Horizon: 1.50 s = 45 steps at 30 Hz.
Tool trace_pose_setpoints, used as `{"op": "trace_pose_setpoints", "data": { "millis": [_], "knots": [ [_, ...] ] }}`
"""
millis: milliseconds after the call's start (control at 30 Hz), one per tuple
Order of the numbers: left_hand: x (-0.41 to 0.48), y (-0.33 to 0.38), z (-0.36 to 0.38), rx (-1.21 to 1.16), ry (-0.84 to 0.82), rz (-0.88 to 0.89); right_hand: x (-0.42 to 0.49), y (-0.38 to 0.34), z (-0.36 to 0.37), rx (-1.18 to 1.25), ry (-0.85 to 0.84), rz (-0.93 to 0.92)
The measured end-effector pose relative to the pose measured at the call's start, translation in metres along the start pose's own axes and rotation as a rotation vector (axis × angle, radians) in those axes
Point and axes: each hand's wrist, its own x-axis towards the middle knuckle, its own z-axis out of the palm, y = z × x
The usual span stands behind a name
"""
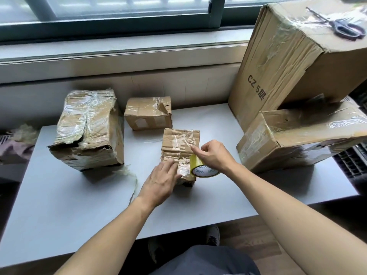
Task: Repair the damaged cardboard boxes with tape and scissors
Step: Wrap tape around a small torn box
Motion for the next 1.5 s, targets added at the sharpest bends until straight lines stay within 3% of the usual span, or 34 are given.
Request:
{"op": "trace_pose_setpoints", "data": {
  "millis": [167,367,600,833,1033,1200,1500],
  "knots": [
    [-0.003,0.004,0.01,0.066,-0.149,-0.017,-0.002,0.003,0.005,0.135,0.078,0.003],
    [-0.003,0.0,0.004,0.131,-0.076,0.125,-0.012,0.011,0.015,0.42,0.165,0.095],
    [0.007,0.012,0.007,0.23,-0.027,0.137,-0.018,0.012,0.028,0.605,0.148,0.106],
    [0.011,0.028,0.001,0.151,-0.12,0.094,-0.007,0.007,0.016,0.507,0.132,0.087],
    [0.026,0.001,-0.028,-0.264,-0.124,0.075,-0.007,0.001,0.01,0.447,0.146,0.065],
    [0.055,-0.008,-0.059,-0.337,0.001,-0.122,-0.009,-0.022,-0.015,0.314,0.305,0.004],
    [0.099,0.015,-0.073,-0.331,-0.103,-0.017,-0.027,-0.047,-0.065,0.26,0.56,-0.032]
  ]
}}
